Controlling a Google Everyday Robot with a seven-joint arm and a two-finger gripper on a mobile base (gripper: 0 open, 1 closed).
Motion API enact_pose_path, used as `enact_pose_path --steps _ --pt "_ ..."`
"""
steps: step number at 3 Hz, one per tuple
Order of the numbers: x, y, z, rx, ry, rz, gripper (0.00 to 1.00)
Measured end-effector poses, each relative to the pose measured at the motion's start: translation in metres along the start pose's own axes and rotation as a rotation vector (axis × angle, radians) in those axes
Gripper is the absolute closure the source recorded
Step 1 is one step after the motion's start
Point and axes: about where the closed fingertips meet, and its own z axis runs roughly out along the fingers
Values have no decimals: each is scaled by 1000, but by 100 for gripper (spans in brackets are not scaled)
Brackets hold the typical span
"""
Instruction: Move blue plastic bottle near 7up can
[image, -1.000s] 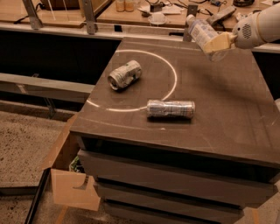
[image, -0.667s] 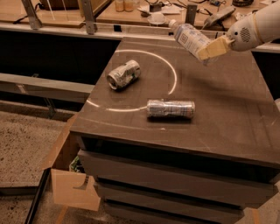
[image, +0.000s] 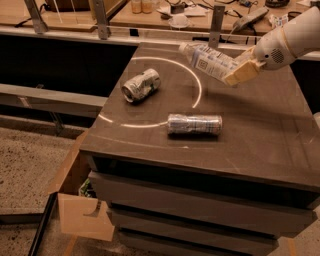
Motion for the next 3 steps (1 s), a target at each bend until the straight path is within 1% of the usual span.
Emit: enact_pose_path --steps 1,2,3 --pt "6 -9 14 37 19 -44 100" --pt "8 -9 27 57 32 -85 100" --pt "13 -2 37 61 63 -113 76"
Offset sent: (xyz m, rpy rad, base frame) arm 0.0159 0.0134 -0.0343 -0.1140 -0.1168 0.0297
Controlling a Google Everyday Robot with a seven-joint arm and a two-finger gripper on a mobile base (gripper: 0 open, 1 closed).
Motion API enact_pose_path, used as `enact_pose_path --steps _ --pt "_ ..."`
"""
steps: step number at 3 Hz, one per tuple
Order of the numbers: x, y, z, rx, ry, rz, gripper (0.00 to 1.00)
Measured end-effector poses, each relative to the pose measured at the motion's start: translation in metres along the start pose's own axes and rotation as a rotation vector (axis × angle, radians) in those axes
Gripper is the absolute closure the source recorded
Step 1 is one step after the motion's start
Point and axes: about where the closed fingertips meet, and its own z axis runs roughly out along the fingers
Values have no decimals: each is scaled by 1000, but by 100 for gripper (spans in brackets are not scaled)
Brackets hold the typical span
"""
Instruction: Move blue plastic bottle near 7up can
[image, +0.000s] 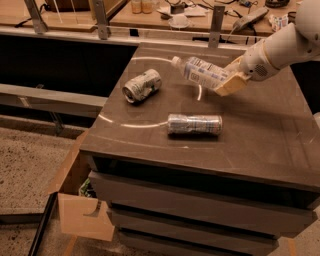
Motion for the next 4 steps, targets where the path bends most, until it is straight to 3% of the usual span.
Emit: enact_pose_path --steps 1,2,3,4 --pt "2 4 4 4 21 -21 53" --pt "2 11 9 -9 40 -41 20" --pt "2 16 11 -22 44 -49 1" --pt "1 16 11 -19 45 -46 0"
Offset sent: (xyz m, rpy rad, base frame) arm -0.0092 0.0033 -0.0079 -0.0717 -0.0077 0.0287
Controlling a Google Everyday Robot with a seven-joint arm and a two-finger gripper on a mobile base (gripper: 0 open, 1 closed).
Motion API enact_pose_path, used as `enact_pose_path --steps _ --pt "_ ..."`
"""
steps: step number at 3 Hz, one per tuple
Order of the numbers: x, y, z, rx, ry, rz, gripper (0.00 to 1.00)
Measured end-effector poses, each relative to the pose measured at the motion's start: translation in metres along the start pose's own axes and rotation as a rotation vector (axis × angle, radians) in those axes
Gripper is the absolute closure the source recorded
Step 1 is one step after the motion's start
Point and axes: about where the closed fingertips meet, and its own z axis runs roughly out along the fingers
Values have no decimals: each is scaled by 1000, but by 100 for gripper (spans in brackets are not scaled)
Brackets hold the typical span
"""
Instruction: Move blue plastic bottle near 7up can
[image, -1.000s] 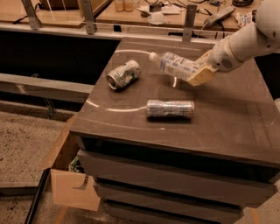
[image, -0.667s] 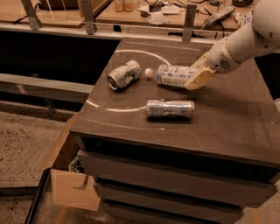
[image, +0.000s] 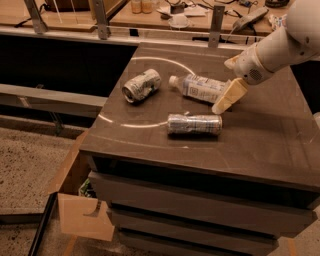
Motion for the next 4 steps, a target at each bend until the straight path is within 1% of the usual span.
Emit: enact_pose_path --steps 1,2,3,4 --pt "5 -20 -13 76 4 51 0" --pt "29 -58 -46 228 45 124 0" --pt "64 -98 -98 429 110 198 0" --pt "92 -132 -148 653 221 264 0"
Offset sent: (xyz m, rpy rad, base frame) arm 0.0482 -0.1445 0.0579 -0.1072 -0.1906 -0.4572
